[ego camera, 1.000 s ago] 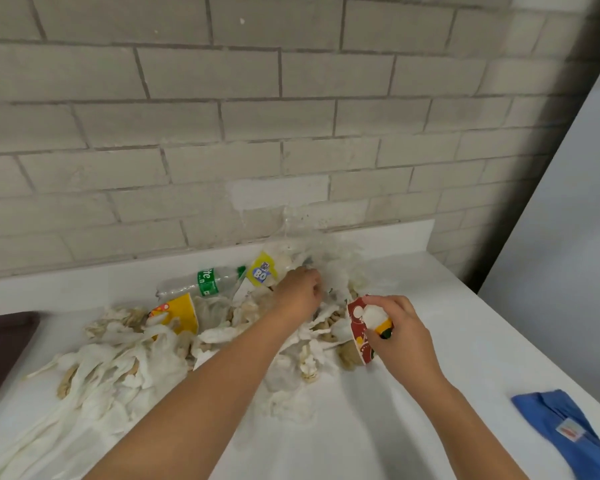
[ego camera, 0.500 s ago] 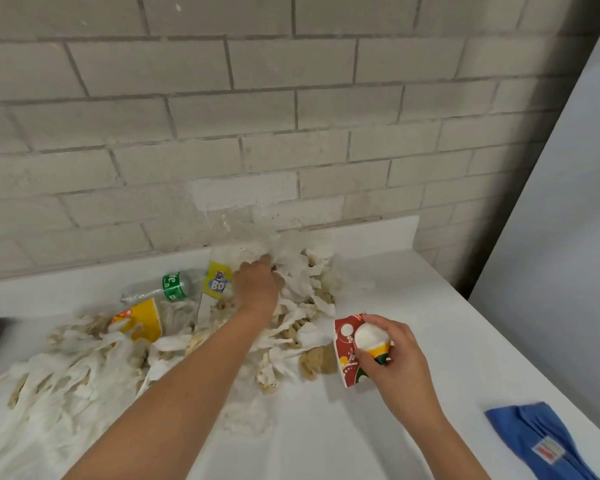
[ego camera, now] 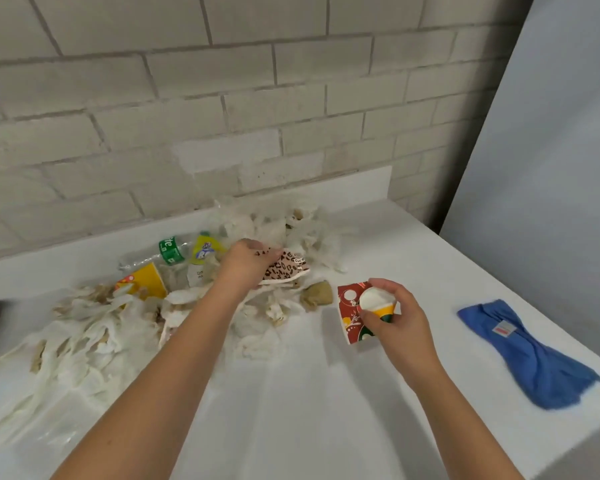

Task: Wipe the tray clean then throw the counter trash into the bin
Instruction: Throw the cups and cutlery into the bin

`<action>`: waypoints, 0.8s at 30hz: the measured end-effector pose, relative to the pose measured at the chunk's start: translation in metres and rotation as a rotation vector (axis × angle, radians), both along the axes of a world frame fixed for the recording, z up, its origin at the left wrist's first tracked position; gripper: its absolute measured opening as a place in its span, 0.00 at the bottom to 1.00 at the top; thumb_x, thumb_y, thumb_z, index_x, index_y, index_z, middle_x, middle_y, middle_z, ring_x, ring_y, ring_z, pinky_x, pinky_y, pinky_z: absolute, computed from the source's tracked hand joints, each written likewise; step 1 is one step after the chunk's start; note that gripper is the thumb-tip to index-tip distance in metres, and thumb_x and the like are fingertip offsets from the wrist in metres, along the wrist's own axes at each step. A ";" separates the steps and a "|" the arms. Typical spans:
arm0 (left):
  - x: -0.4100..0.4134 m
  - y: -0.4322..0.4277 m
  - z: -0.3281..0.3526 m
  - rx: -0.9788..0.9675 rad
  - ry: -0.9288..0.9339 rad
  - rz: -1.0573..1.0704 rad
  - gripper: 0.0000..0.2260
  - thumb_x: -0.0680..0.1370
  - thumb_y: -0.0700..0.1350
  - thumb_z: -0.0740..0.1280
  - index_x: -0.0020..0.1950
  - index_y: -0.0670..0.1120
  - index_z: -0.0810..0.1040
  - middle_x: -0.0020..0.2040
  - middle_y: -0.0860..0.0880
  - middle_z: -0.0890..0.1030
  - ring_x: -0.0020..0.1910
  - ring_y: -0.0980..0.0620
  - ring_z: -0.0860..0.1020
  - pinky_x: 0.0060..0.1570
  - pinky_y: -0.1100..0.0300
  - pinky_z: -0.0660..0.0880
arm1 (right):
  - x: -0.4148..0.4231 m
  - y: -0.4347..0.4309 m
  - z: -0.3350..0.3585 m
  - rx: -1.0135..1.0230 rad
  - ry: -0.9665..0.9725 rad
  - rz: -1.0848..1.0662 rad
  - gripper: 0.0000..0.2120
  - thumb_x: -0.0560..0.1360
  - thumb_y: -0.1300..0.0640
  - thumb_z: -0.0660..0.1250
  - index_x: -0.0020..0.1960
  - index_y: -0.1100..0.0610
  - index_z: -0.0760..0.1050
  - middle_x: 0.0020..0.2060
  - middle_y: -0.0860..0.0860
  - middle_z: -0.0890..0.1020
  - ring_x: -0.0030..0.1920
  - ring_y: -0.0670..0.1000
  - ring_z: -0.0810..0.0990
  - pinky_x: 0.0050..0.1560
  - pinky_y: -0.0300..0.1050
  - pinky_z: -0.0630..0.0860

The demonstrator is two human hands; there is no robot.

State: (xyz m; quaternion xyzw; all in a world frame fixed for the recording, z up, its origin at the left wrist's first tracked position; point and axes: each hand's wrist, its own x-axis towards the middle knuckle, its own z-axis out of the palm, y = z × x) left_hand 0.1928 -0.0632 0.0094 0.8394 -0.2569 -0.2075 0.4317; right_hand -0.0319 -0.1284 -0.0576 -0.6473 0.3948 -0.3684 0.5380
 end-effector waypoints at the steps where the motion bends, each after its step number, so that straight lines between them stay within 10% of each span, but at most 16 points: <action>1: -0.018 0.009 -0.006 -0.094 0.091 -0.036 0.19 0.74 0.50 0.70 0.60 0.42 0.76 0.51 0.45 0.79 0.39 0.49 0.78 0.24 0.64 0.74 | -0.011 0.008 -0.001 0.036 -0.019 -0.024 0.20 0.71 0.66 0.71 0.54 0.43 0.75 0.53 0.45 0.77 0.49 0.45 0.80 0.39 0.34 0.78; 10: -0.220 0.060 -0.055 -0.330 0.216 -0.177 0.05 0.77 0.48 0.66 0.46 0.57 0.72 0.44 0.57 0.79 0.42 0.55 0.81 0.31 0.52 0.80 | -0.164 0.046 -0.026 0.313 -0.126 -0.109 0.19 0.68 0.62 0.74 0.54 0.46 0.76 0.51 0.52 0.83 0.47 0.53 0.84 0.47 0.45 0.81; 18: -0.370 0.065 -0.113 -0.294 0.221 -0.339 0.06 0.78 0.45 0.66 0.53 0.54 0.75 0.47 0.64 0.79 0.42 0.66 0.79 0.38 0.76 0.70 | -0.310 0.040 -0.067 0.373 -0.029 -0.091 0.19 0.66 0.70 0.72 0.52 0.54 0.76 0.44 0.53 0.84 0.42 0.51 0.83 0.39 0.42 0.82; 24: -0.421 0.040 -0.244 0.017 0.189 -0.245 0.06 0.78 0.45 0.65 0.54 0.52 0.75 0.39 0.57 0.79 0.28 0.54 0.74 0.33 0.54 0.74 | -0.364 0.016 -0.193 0.447 0.303 -0.165 0.20 0.68 0.69 0.73 0.53 0.50 0.74 0.51 0.57 0.80 0.47 0.57 0.81 0.48 0.55 0.81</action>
